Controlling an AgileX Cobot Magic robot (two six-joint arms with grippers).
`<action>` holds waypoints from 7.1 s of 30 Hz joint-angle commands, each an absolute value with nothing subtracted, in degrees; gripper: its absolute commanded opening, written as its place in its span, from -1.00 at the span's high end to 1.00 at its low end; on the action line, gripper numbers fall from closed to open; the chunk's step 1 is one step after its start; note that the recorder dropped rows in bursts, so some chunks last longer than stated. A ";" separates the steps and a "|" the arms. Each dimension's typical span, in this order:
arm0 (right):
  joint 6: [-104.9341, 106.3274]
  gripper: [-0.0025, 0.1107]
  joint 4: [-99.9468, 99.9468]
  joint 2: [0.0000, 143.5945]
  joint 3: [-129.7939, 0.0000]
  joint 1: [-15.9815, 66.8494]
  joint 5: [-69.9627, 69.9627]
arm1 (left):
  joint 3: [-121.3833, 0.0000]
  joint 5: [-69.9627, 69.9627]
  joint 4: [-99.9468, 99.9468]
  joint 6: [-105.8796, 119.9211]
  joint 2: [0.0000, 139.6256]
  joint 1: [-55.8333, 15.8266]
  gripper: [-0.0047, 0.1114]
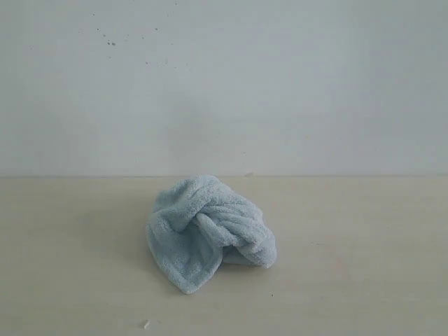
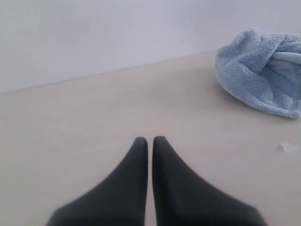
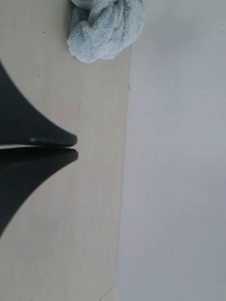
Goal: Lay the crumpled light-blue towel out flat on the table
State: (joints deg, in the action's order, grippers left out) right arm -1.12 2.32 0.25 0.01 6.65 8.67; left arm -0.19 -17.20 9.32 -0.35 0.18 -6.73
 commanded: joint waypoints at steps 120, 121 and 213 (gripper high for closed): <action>-17.18 0.91 37.38 70.90 -63.64 32.50 22.80 | 0.00 -16.93 8.94 -0.68 0.00 -6.60 0.85; -16.89 0.91 36.87 70.19 -63.64 32.62 23.75 | 0.00 -16.93 8.94 -0.68 0.00 -6.60 0.85; 47.52 0.91 -32.46 78.15 -76.74 39.31 38.44 | -15.31 14.72 23.11 -23.65 42.96 -25.33 0.53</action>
